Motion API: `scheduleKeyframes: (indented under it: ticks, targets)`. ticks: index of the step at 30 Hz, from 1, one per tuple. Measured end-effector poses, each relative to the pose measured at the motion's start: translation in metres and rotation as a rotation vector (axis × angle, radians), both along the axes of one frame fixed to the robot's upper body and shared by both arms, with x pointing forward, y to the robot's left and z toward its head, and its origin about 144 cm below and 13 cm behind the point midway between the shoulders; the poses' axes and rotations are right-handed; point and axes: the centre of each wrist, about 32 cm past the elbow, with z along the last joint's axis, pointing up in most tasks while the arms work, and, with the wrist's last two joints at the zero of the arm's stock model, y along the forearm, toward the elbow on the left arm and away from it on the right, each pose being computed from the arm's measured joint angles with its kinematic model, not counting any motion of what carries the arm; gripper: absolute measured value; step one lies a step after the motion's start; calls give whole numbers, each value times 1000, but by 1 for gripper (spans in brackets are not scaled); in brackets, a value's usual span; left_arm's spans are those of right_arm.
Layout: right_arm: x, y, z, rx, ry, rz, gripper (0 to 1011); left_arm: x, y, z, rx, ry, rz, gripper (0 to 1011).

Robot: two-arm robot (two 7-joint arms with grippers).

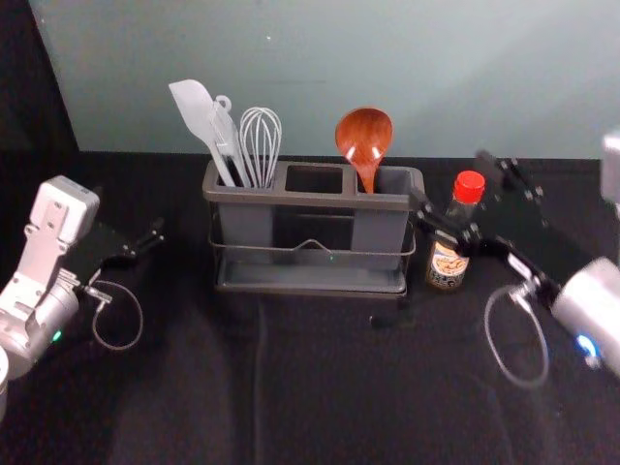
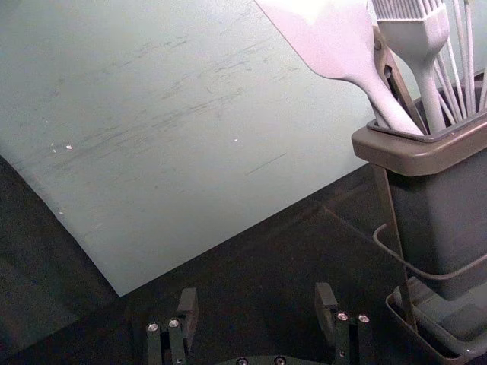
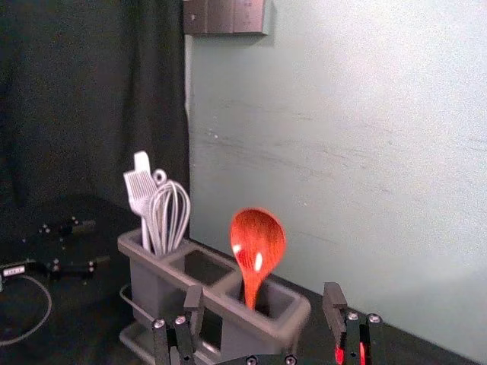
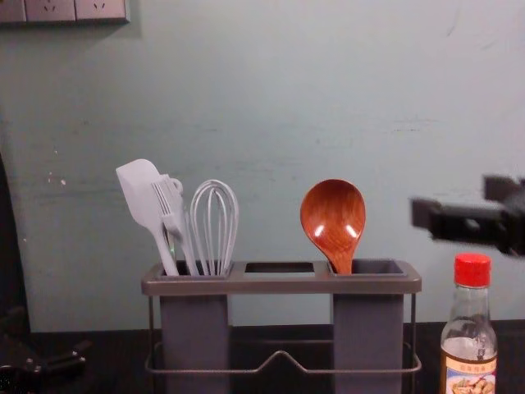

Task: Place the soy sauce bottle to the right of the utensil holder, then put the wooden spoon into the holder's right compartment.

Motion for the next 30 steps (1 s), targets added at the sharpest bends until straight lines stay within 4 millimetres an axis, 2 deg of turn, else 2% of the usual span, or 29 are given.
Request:
scheduleKeyframes:
  ticks: [5, 8, 10, 12, 13, 21, 30]
  targets:
    - [-20, -7, -23, 6, -23, -39, 1000, 0, 0, 0, 0, 0, 0, 1005]
    - [-33, -9, -44, 8, -50, -85, 1000, 0, 0, 0, 0, 0, 0, 1005]
    - [-39, -10, -57, 9, -53, -112, 1000, 0, 0, 0, 0, 0, 0, 1005]
    - [-40, -11, -61, 10, -53, -120, 1000, 0, 0, 0, 0, 0, 0, 1005]
    - [-43, -11, -72, 12, -52, -141, 1000, 0, 0, 0, 0, 0, 0, 1005]
    - [-44, -13, -103, 41, -52, -180, 1000, 0, 0, 0, 0, 0, 0, 1005]
    - [-39, -13, -121, 52, -18, -209, 1000, 0, 0, 0, 0, 0, 0, 1005]
